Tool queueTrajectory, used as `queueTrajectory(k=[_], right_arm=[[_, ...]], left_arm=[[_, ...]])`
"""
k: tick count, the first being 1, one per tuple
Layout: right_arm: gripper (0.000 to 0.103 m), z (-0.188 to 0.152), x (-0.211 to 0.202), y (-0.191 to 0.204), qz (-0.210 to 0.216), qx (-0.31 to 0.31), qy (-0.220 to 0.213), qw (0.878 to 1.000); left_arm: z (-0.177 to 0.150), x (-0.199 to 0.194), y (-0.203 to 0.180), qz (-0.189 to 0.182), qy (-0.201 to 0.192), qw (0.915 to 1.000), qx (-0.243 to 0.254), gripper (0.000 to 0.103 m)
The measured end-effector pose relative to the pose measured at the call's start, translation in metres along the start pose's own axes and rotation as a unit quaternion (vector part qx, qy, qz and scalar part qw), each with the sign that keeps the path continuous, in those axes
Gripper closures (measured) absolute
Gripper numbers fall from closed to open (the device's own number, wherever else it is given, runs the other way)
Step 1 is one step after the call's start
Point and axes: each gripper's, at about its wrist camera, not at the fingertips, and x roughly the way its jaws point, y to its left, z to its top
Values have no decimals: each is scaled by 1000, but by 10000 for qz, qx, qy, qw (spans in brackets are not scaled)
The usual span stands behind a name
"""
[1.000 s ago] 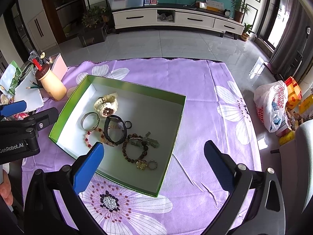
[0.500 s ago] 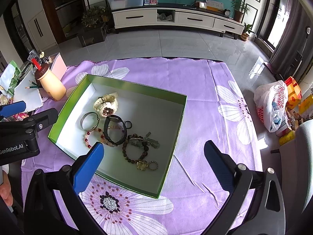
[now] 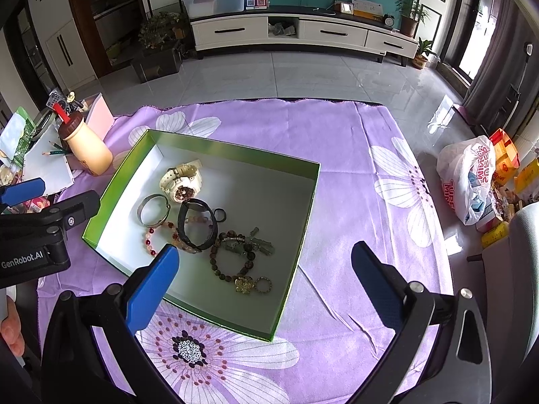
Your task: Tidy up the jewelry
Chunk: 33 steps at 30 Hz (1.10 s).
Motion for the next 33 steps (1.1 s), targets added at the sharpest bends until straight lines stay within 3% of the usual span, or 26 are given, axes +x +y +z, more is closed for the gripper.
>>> queueTrajectory(k=[33], right_arm=[[1,-2,5,6,44,12,12,10000]], left_arm=[[-1,7,1,96,12,9999,-28,2]])
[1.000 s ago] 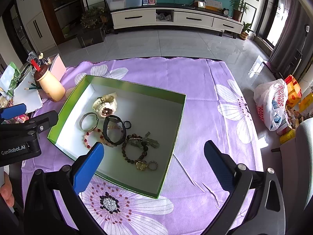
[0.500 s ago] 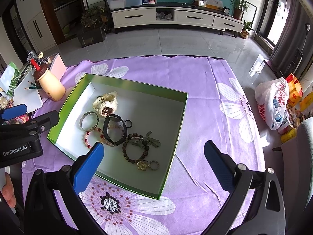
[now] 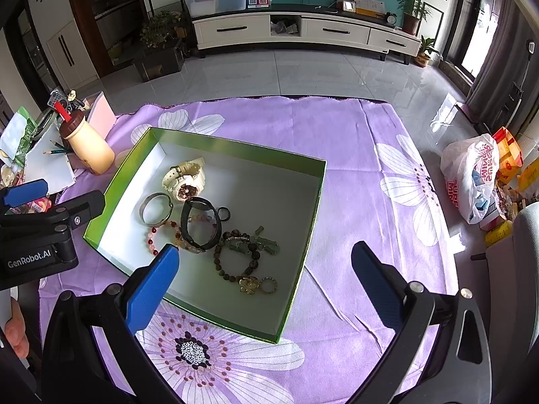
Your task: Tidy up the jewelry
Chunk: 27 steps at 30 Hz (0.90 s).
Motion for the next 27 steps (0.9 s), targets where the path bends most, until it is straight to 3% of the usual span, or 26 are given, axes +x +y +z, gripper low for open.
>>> queueTrajectory(k=[27], right_arm=[[1,4,0,-1,2,12,6,10000]], left_arm=[[-1,5,-2,-1,54,10000,-4,2]])
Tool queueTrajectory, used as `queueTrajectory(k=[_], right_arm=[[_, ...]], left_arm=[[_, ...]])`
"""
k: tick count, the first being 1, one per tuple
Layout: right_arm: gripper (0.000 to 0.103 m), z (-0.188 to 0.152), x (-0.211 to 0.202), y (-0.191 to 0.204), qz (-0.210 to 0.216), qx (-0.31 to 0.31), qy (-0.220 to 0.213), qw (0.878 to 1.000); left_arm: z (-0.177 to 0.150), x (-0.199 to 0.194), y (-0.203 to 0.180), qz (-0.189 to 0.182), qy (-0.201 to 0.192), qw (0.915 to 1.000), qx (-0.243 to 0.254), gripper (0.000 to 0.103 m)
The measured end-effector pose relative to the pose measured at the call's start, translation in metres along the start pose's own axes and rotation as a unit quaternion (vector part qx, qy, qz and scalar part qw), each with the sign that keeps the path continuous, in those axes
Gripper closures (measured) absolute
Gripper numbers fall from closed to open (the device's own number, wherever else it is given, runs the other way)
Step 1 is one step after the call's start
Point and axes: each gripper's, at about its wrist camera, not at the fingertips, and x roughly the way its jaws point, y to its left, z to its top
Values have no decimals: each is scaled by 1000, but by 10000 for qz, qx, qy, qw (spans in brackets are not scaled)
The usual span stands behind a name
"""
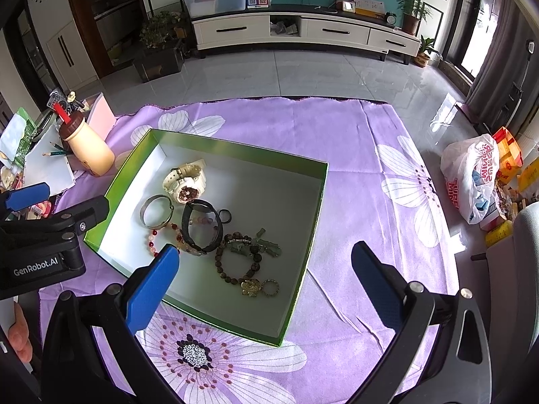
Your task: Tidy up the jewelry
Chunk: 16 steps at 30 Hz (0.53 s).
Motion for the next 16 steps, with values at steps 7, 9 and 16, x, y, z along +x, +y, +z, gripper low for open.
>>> queueTrajectory(k=[7,9,16], right_arm=[[1,2,-3,-2,11,19,-29,10000],[1,2,-5,-2,18,29,-37,10000],[1,2,-6,-3,13,36,-44,10000]], left_arm=[[2,-4,-1,-24,15,10000,-6,2],[2,-5,-1,-48,18,10000,-15,2],[1,-6,0,-26,29,10000,-20,2]])
